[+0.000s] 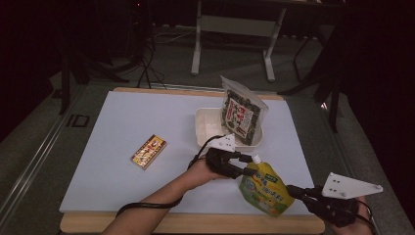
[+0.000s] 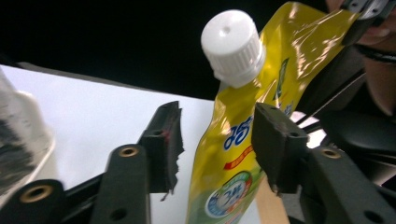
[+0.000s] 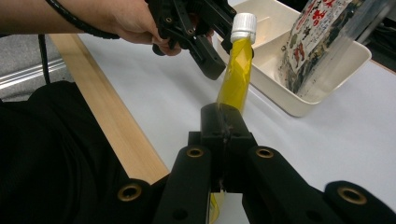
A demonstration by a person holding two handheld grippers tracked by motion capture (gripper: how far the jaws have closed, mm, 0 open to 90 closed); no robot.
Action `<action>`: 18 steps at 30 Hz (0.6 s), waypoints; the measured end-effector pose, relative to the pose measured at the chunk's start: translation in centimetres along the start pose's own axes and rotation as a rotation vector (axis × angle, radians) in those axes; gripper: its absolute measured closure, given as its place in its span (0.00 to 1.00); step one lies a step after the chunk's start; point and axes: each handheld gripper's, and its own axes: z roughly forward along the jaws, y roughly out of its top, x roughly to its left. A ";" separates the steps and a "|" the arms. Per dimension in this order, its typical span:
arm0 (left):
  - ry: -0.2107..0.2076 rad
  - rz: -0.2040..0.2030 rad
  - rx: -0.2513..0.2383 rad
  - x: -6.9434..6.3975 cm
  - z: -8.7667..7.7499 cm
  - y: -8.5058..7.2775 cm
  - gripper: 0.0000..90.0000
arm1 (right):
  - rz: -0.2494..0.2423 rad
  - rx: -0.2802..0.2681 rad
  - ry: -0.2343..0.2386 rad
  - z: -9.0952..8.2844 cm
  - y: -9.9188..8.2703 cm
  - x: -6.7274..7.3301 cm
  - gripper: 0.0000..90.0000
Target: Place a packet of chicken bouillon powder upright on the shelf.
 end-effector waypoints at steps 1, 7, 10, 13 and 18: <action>-0.005 -0.002 0.006 0.0 0.1 0.0 0.64 | 0.001 -0.001 0.002 0.0 0.0 0.0 1.00; -0.020 -0.010 0.015 0.2 0.3 0.1 0.74 | -0.002 0.007 0.001 0.1 0.1 0.0 1.00; -0.015 -0.007 0.028 0.3 0.1 0.1 0.82 | 0.003 0.004 0.001 0.1 0.0 -0.1 1.00; -0.016 -0.002 0.044 0.3 0.1 0.1 0.93 | 0.009 0.000 0.008 0.1 0.0 -0.2 1.00; -0.011 -0.010 0.047 0.2 -0.1 0.1 0.98 | 0.010 0.002 -0.004 0.1 0.1 -0.3 1.00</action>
